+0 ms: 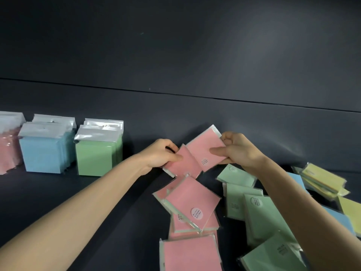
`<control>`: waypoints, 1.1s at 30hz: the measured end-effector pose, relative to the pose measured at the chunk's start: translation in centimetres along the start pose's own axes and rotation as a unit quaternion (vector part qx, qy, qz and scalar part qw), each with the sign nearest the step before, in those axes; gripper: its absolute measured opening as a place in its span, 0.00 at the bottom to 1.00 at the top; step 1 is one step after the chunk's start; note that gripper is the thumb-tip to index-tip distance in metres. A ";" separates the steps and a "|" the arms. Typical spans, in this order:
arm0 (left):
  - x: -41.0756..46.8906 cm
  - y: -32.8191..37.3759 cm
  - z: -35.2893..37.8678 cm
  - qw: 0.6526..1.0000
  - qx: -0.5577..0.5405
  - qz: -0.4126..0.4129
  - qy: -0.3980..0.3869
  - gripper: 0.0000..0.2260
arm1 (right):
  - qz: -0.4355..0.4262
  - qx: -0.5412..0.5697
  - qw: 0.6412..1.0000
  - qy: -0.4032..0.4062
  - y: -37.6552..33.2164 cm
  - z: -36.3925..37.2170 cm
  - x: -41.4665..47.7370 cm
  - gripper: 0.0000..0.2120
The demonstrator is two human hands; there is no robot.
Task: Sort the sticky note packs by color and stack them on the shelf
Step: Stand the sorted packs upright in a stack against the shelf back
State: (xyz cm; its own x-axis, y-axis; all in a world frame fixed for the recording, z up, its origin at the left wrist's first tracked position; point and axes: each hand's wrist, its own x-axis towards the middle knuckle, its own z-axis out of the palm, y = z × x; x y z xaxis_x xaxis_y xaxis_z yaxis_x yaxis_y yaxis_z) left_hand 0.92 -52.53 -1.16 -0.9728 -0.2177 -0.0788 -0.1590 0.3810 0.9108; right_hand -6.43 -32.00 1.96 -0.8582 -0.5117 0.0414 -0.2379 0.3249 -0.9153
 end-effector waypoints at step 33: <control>-1.8 0.1 -5.8 0.865 0.441 0.226 0.079 0.14 | -0.106 -0.235 0.966 0.006 -0.4 8.6 2.6 0.20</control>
State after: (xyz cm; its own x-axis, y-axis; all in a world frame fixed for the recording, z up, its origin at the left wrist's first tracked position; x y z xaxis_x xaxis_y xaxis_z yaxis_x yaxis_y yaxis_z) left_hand 3.64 -57.31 1.39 -0.9449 0.0395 0.3248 0.0979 0.9814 0.1653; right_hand -4.67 -40.27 -0.96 -0.7720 -0.5982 0.2149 -0.5868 0.5408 -0.6027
